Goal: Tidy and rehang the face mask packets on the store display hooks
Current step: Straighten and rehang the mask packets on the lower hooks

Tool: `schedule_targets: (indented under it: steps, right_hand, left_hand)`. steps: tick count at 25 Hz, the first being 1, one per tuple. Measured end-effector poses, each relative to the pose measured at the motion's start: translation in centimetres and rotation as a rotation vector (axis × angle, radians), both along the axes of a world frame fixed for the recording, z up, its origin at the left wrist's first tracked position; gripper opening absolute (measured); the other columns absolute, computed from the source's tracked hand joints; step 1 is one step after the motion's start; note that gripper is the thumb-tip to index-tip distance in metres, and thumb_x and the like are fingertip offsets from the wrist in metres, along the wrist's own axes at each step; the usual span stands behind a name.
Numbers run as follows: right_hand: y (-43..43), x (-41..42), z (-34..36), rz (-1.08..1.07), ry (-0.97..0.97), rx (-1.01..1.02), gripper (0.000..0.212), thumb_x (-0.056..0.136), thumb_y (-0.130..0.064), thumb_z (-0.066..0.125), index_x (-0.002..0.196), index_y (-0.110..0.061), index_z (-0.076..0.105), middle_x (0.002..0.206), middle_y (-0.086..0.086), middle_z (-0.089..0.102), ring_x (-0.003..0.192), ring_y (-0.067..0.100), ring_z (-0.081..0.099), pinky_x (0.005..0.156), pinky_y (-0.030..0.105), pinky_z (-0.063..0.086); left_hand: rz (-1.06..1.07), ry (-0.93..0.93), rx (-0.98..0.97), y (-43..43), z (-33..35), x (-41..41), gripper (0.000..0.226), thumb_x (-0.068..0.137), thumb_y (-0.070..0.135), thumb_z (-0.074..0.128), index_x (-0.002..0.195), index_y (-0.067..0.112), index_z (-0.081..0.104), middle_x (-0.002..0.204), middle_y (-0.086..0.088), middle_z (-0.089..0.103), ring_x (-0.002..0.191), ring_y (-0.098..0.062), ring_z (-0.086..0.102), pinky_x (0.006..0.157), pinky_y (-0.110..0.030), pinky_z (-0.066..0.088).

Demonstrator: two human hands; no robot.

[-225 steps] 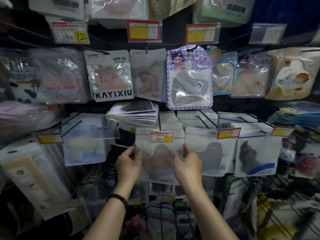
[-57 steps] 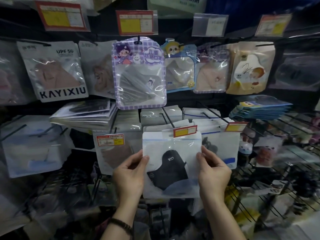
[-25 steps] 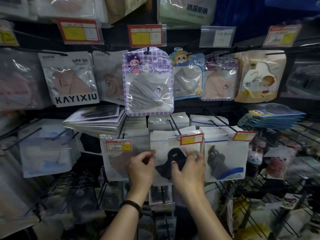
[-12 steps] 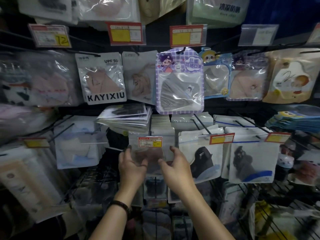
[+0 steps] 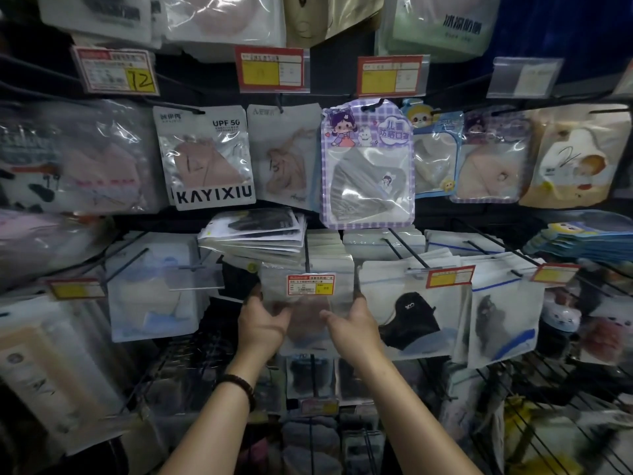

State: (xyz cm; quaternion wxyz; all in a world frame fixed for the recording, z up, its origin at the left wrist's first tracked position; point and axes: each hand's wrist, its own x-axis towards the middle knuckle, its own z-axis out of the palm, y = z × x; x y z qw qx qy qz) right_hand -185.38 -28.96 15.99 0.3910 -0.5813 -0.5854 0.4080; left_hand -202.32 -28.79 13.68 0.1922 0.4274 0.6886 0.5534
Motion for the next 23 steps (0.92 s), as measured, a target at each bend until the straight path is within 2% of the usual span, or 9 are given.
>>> schedule_targets:
  steps: [3,5,7,10,13,15,18,20,23]
  right_hand:
    - [0.2,-0.1,-0.5,0.011,0.007,0.008,0.05,0.101,-0.03,0.071,0.145,-0.017,0.05,0.145,0.006,0.063,0.137,0.03,0.059,0.103,0.034,0.048]
    - [0.0,-0.3,-0.7,0.008,-0.009,0.011,0.06,0.102,-0.03,0.07,0.154,-0.016,0.046,0.154,0.006,0.059,0.144,0.031,0.055,0.114,0.038,0.048]
    - [-0.2,-0.6,-0.8,-0.01,-0.033,0.034,0.067,0.101,-0.035,0.069,0.16,-0.016,0.042,0.156,0.007,0.058,0.143,0.031,0.056,0.117,0.044,0.049]
    - [-0.5,-0.7,-0.9,-0.043,-0.134,0.09,0.069,0.094,-0.048,0.064,0.155,-0.018,0.048,0.142,0.005,0.068,0.127,0.03,0.067,0.106,0.049,0.058]
    - [-1.3,-0.3,-0.4,-0.106,-0.185,0.151,0.056,0.095,-0.052,0.06,0.144,-0.023,0.06,0.128,-0.002,0.075,0.116,0.026,0.071,0.097,0.043,0.06]
    - [-1.7,0.2,0.2,-0.163,-0.188,0.203,0.037,0.101,-0.046,0.061,0.132,-0.026,0.067,0.116,-0.004,0.078,0.107,0.024,0.073,0.089,0.039,0.058]
    - [-2.0,0.7,0.2,-0.243,-0.095,0.253,0.027,0.105,-0.034,0.065,0.128,-0.022,0.072,0.111,-0.006,0.078,0.097,0.018,0.075,0.085,0.034,0.057]
    - [-2.4,0.9,0.0,-0.284,-0.004,0.264,0.022,0.105,-0.025,0.068,0.125,-0.02,0.075,0.103,-0.011,0.075,0.089,0.008,0.07,0.085,0.029,0.054]
    - [-2.9,1.0,-0.2,-0.309,0.064,0.276,0.017,0.102,-0.021,0.07,0.118,-0.021,0.077,0.097,-0.016,0.073,0.089,-0.003,0.066,0.084,0.027,0.052]
  left_hand:
    - [-0.006,-0.008,-0.016,0.2,-0.3,-0.7,0.047,0.085,0.026,0.089,0.125,0.01,0.072,0.117,-0.01,0.078,0.11,-0.03,0.074,0.085,-0.026,0.048]
    - [-0.005,0.008,-0.014,0.1,-0.3,-0.9,0.048,0.086,0.029,0.088,0.128,0.012,0.071,0.119,-0.007,0.077,0.11,-0.028,0.073,0.086,-0.027,0.049]
    - [0.012,0.029,-0.01,-0.1,-0.2,-1.2,0.05,0.088,0.031,0.086,0.132,0.014,0.07,0.124,-0.007,0.075,0.111,-0.027,0.07,0.089,-0.029,0.051]
    - [0.04,0.019,-0.02,-0.7,-0.3,-1.8,0.042,0.092,0.028,0.082,0.13,0.016,0.07,0.12,-0.002,0.072,0.1,-0.018,0.064,0.086,-0.029,0.051]
    - [0.056,0.052,-0.016,-1.3,-0.4,-2.0,0.029,0.095,0.024,0.078,0.122,0.017,0.071,0.112,0.002,0.072,0.096,-0.017,0.063,0.084,-0.028,0.048]
    - [0.071,0.061,0.0,-1.7,-0.4,-2.2,0.019,0.097,0.023,0.076,0.115,0.018,0.071,0.106,0.002,0.072,0.094,-0.018,0.064,0.081,-0.026,0.047]
    - [0.105,-0.026,0.078,-2.3,-0.6,-2.6,0.017,0.098,0.022,0.076,0.113,0.015,0.074,0.098,0.004,0.075,0.087,-0.016,0.072,0.072,-0.025,0.054]
    - [0.102,-0.101,0.118,-2.8,-0.9,-2.8,0.019,0.097,0.02,0.078,0.116,0.018,0.076,0.1,0.004,0.078,0.091,-0.015,0.074,0.079,-0.032,0.062]
    - [0.089,-0.165,0.148,-3.3,-1.3,-2.9,0.024,0.096,0.014,0.078,0.118,0.023,0.078,0.102,0.006,0.079,0.093,-0.01,0.074,0.081,-0.029,0.061]
